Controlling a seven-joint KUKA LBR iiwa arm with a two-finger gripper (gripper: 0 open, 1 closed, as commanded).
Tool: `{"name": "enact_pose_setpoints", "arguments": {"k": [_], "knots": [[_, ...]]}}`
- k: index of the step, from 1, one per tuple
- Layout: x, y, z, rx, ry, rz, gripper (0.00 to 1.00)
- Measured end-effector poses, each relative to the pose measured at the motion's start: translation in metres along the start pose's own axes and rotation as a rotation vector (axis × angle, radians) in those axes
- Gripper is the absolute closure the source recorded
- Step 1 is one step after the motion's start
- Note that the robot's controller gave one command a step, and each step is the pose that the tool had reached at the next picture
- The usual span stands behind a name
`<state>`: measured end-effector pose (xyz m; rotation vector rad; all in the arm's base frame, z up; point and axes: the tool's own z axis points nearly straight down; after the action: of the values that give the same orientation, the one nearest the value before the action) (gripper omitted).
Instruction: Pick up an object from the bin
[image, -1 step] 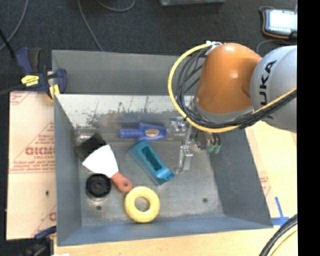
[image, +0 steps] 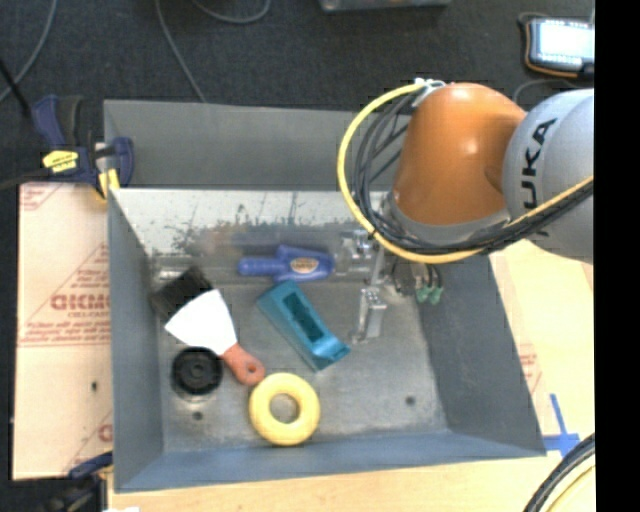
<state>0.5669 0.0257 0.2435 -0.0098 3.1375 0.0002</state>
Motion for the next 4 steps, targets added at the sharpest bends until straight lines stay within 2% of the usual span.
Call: {"name": "enact_pose_setpoints", "arguments": {"k": [1, 2, 3, 4], "knots": [[0.021, -0.007, 0.040, 0.001, -0.004, -0.049, 0.00], [0.029, -0.018, 0.085, 0.001, -0.001, -0.207, 0.00], [0.018, -0.016, 0.105, 0.000, -0.004, -0.173, 0.00], [-0.004, -0.012, 0.113, 0.000, 0.000, 0.070, 0.00]]}}
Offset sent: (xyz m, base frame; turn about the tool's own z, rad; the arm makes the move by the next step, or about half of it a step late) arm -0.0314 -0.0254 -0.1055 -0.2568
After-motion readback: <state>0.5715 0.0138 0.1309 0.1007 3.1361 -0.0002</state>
